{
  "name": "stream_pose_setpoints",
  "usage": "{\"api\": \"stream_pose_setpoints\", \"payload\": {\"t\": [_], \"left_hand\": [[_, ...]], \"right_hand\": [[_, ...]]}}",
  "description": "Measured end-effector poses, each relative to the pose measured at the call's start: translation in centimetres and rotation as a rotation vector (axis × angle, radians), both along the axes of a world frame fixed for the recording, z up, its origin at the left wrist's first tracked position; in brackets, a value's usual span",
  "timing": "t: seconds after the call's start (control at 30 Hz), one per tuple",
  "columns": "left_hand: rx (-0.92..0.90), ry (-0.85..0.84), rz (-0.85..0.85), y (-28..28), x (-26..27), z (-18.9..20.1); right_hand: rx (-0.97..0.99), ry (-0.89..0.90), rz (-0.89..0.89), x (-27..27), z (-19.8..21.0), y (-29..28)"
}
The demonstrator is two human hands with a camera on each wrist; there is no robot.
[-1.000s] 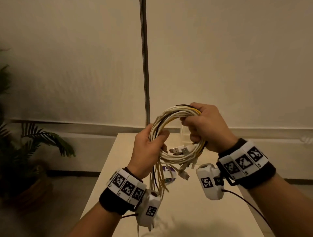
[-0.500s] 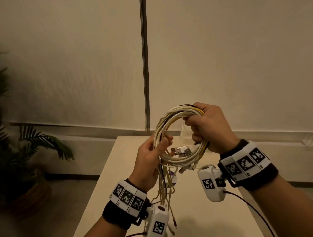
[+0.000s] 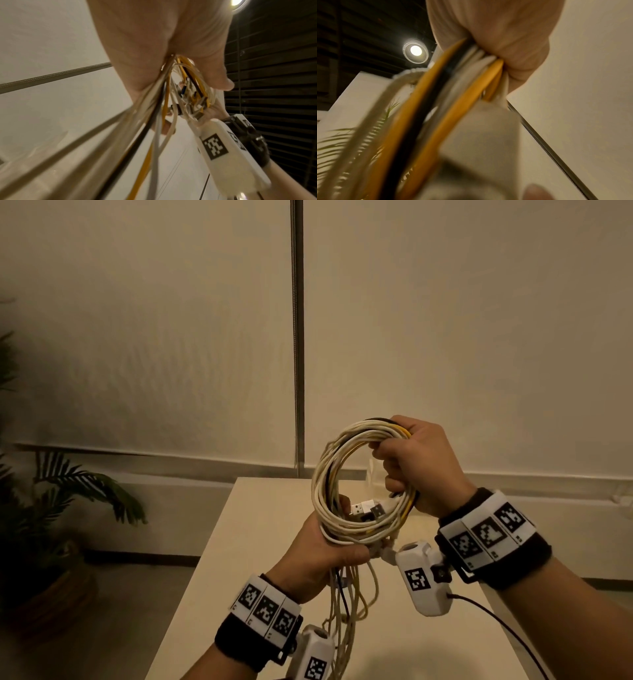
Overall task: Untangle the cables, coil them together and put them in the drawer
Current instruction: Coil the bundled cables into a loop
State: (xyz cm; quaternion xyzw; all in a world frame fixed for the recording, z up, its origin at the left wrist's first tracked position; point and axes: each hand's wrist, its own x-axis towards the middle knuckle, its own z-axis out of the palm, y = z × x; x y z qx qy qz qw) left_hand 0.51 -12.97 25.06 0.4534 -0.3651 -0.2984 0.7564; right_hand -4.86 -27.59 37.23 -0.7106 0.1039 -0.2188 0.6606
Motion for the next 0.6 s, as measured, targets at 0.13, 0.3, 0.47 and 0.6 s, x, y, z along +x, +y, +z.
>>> {"api": "stream_pose_setpoints", "payload": {"t": [0.13, 0.3, 0.47, 0.6], "left_hand": [[-0.008, -0.004, -0.029, -0.5, -0.2, 0.2], [-0.088, 0.141, 0.050, -1.0, -0.5, -0.4], [-0.235, 0.280, 0.170, -1.8, -1.6, -1.2], [-0.207, 0.282, 0.251, -3.0, -2.0, -1.4]], "right_hand": [[0.044, 0.001, -0.010, 0.0, -0.2, -0.4], [0.074, -0.015, -0.049, 0.2, 0.1, -1.0], [0.271, -0.067, -0.151, 0.5, -0.6, -1.7], [0.312, -0.106, -0.183, 0.6, -1.3, -1.1]]}}
